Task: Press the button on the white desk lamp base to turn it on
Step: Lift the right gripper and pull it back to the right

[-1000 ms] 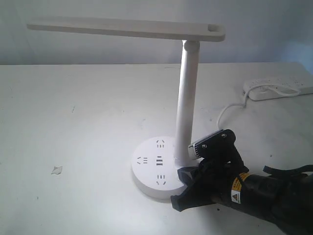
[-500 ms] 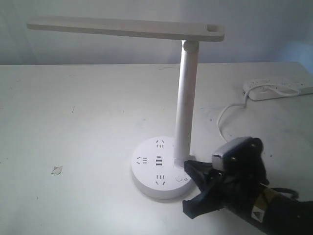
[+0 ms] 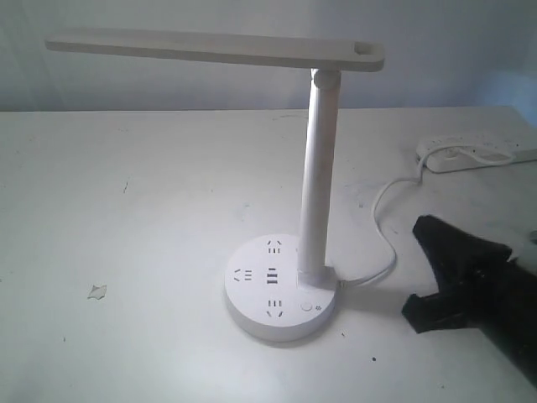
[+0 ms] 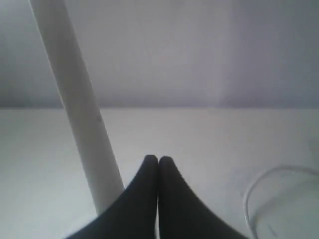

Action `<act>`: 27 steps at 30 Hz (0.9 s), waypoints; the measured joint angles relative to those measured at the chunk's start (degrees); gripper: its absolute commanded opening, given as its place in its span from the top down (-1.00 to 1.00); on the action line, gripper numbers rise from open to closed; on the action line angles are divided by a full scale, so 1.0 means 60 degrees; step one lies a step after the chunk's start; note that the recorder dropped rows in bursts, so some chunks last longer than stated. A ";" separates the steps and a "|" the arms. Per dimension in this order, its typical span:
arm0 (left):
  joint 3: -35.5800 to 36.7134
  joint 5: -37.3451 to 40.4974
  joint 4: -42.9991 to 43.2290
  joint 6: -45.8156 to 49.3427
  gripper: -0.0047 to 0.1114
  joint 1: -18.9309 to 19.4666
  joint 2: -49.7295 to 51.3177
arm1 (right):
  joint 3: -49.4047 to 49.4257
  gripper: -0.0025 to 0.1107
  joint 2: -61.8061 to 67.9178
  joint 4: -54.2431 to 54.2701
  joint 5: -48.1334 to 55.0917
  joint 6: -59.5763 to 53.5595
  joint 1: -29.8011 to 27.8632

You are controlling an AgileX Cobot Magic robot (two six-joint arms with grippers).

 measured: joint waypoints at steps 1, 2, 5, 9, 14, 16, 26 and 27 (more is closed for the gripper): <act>0.0000 0.0000 0.0000 0.0000 0.92 0.0000 0.0000 | -0.0001 0.96 -0.0370 -0.0024 0.0000 0.0000 0.0000; 0.0000 0.0000 0.0000 0.0000 0.92 0.0000 0.0000 | -0.0001 0.96 -0.0833 -0.0046 0.0000 0.0000 0.0000; 0.0000 0.0000 0.0000 0.0000 0.92 0.0000 0.0000 | -0.0001 0.96 -0.2165 -0.0082 0.0000 -0.0192 0.0000; 0.0000 0.0000 0.0000 0.0000 0.92 0.0000 0.0000 | -0.0001 0.96 -0.3775 -0.0140 0.0168 -0.0879 0.0000; 0.0000 0.0000 0.0000 0.0000 0.92 0.0000 0.0000 | -0.0001 0.96 -0.5873 -0.0139 0.1729 -0.1475 0.0000; 0.0000 0.0000 0.0000 0.0000 0.92 0.0000 0.0000 | -0.0001 0.96 -0.6675 -0.0139 0.2384 -0.1598 0.0000; 0.0000 0.0032 0.0021 0.0000 0.92 0.0000 0.0000 | -0.0001 0.96 -1.1707 0.0001 0.4919 -0.2672 0.0000; 0.0000 -0.0015 -0.0006 0.0000 0.92 0.0000 0.0000 | -0.0001 0.96 -1.1934 0.0089 0.4895 -0.2790 0.0000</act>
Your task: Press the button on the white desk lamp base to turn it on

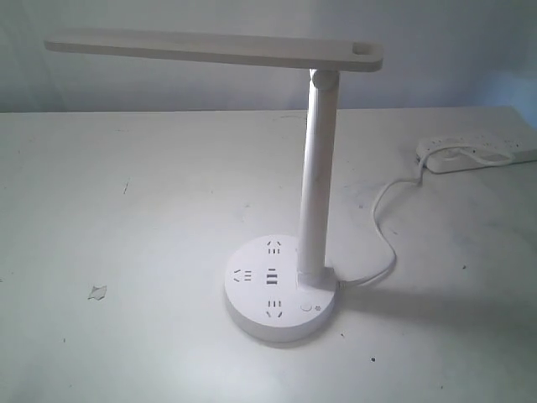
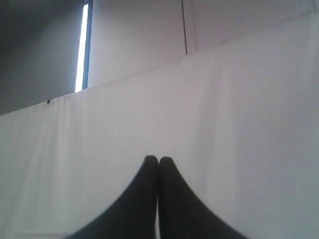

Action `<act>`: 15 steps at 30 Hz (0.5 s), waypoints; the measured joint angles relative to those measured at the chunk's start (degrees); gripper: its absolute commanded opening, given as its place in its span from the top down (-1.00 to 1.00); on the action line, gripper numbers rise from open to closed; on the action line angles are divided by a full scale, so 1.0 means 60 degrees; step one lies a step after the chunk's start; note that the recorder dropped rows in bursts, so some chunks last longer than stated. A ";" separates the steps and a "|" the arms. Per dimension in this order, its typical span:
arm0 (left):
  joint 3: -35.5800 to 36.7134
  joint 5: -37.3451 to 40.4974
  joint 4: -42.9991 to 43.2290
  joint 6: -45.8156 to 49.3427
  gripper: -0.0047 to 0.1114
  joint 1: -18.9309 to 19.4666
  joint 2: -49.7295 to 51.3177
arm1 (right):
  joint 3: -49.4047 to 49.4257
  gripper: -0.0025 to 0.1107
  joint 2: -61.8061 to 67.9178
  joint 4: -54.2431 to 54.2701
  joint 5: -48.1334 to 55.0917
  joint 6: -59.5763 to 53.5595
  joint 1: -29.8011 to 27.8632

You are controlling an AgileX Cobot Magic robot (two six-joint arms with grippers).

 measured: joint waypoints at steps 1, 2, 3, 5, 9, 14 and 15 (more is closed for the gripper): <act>0.0000 0.0046 0.0000 0.0000 0.92 0.0000 0.0000 | 0.0000 0.96 -0.0073 0.0105 0.0002 -0.0092 0.0000; 0.0000 0.0043 -0.0022 0.0000 0.92 0.0000 0.0000 | 0.0000 0.96 -0.0119 0.0127 0.0043 -0.0235 0.0000; 0.0000 0.0043 -0.0022 0.0000 0.92 0.0000 0.0000 | 0.0000 0.96 -0.0136 0.0199 0.0143 -0.0261 0.0000; 0.0000 0.0028 -0.0022 0.0000 0.92 0.0000 0.0000 | 0.0000 0.96 -0.0142 0.0284 0.0718 -0.0280 0.0000; 0.0000 0.0028 -0.0022 0.0000 0.92 0.0000 0.0000 | 0.0000 0.96 -0.0142 0.0304 0.3143 -0.0280 0.0000; 0.0000 0.0028 -0.0022 0.0000 0.92 0.0000 0.0000 | 0.0000 0.96 -0.0142 0.0425 0.5768 0.0149 0.0000; 0.0000 0.0028 -0.0022 0.0000 0.92 0.0000 0.0000 | 0.0000 0.96 -0.0142 0.0443 0.5988 0.0256 0.0000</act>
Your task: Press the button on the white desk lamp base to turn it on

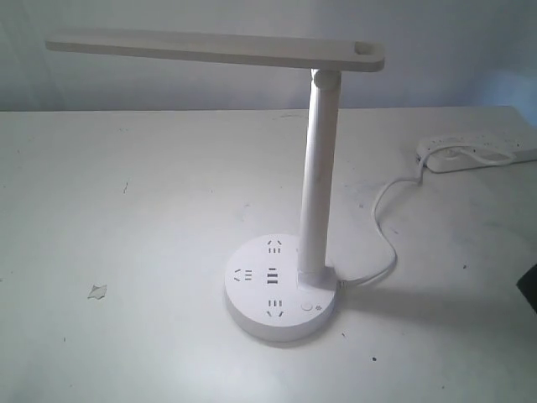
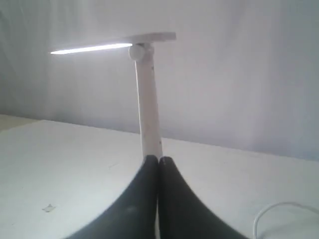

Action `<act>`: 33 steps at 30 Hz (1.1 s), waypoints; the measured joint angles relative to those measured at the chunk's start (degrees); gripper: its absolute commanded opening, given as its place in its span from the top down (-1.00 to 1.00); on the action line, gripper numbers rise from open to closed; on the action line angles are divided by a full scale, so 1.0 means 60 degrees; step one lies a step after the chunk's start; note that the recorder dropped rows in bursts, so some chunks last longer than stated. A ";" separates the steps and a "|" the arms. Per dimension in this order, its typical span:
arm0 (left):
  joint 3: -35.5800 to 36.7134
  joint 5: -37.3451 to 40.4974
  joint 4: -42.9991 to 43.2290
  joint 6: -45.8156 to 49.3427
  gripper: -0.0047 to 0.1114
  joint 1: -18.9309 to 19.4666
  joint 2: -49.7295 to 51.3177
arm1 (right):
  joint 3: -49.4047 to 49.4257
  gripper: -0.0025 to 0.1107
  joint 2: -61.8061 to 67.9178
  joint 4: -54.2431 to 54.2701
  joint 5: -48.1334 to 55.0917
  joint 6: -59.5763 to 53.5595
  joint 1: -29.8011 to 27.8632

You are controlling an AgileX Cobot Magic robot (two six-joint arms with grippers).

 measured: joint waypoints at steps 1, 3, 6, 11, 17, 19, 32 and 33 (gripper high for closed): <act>0.0000 0.0000 0.0000 0.0000 0.92 0.0000 0.0000 | 0.0000 0.96 0.0000 0.0000 0.0170 0.0138 0.0000; 0.0000 0.0000 0.0000 0.0000 0.92 0.0000 0.0000 | 0.0000 0.96 0.0000 0.0000 0.0535 0.0203 0.0000; 0.0000 0.0000 0.0000 0.0000 0.92 0.0000 0.0000 | 0.0000 0.96 0.0000 0.0000 0.0957 0.0270 0.0000; 0.0000 0.0000 0.0000 0.0000 0.92 0.0000 0.0000 | 0.0000 0.96 0.0000 0.0000 0.2001 0.0056 0.0000; 0.0000 0.0000 0.0000 0.0000 0.92 0.0000 0.0000 | 0.0000 0.96 0.0000 -0.0098 0.3200 -0.0956 0.0000; 0.0000 0.0000 0.0000 0.0000 0.92 0.0000 0.0000 | 0.0000 0.96 0.0000 -0.0139 0.3291 -0.1212 0.0000; 0.0000 0.0000 0.0000 0.0000 0.92 0.0000 0.0000 | 0.0000 0.96 0.0000 0.0040 0.2871 -0.0870 0.0000; 0.0000 0.0000 0.0000 0.0000 0.92 0.0000 0.0000 | 0.0000 0.96 0.0000 0.0040 0.2871 -0.0870 0.0000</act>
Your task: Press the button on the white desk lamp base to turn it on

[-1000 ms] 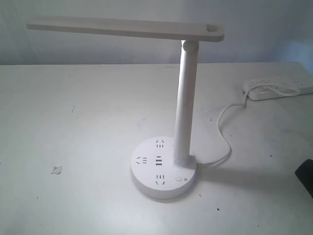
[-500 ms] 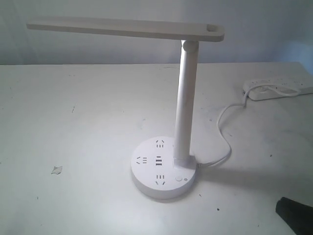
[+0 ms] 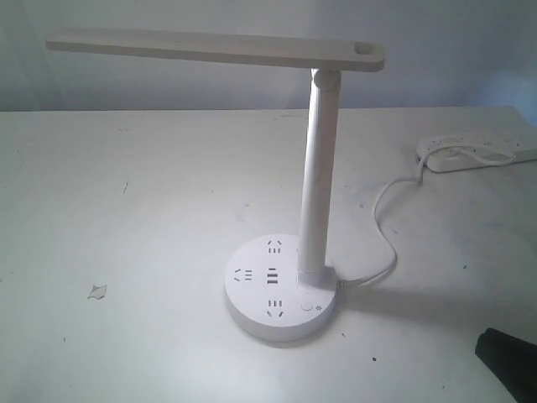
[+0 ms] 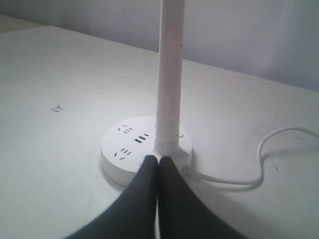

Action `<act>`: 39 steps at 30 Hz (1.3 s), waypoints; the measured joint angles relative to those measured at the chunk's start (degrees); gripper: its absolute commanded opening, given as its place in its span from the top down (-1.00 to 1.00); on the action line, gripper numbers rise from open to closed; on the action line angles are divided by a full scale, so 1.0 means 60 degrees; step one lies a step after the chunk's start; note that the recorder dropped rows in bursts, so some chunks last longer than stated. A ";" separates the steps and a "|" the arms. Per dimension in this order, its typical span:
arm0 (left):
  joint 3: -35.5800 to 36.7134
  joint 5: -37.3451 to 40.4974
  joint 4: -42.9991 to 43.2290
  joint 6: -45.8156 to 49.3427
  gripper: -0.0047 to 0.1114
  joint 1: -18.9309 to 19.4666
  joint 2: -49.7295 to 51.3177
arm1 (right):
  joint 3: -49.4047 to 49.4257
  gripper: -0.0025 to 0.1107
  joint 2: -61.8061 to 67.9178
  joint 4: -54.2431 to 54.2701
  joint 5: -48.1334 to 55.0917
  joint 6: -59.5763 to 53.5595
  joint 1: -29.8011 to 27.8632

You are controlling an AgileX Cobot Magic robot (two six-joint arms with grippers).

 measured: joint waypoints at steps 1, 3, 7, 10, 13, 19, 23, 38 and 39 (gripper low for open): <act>0.0000 0.0000 0.0000 0.0000 0.92 0.0000 0.0000 | 0.0000 0.96 0.0000 0.0000 0.0000 0.0000 0.0000; 0.0000 0.0000 0.0000 0.0000 0.92 0.0000 0.0000 | 0.0000 0.96 0.0000 0.0000 0.0000 0.0000 0.0000; 0.0000 0.0000 0.0000 0.0000 0.92 0.0000 0.0000 | 0.0000 0.96 0.0000 0.0000 0.0000 0.0000 0.0000; 0.0000 0.0000 0.0000 0.0000 0.92 0.0000 0.0000 | 0.0000 0.96 0.0000 0.0000 0.0000 0.0000 0.0000; 0.0000 0.0000 0.0000 0.0000 0.92 0.0000 0.0000 | 0.0000 0.96 0.0000 0.0000 0.0000 0.0000 0.0000; 0.0000 0.0000 0.0000 0.0000 0.92 0.0000 0.0000 | 0.0000 0.96 0.0000 0.0000 0.0310 -0.0161 -0.1726; 0.0000 0.0000 0.0000 0.0000 0.92 0.0000 0.0000 | 0.0000 0.96 0.0000 -0.0036 0.0890 -0.0239 -0.3580; 0.0000 0.0000 0.0000 0.0000 0.92 0.0000 0.0000 | 0.0000 0.96 0.0000 -0.0077 0.1087 -0.0683 -0.7156; 0.0000 0.0000 0.0000 0.0000 0.92 0.0000 0.0000 | 0.0000 0.96 0.0000 -0.0094 0.1087 -0.0738 -0.7208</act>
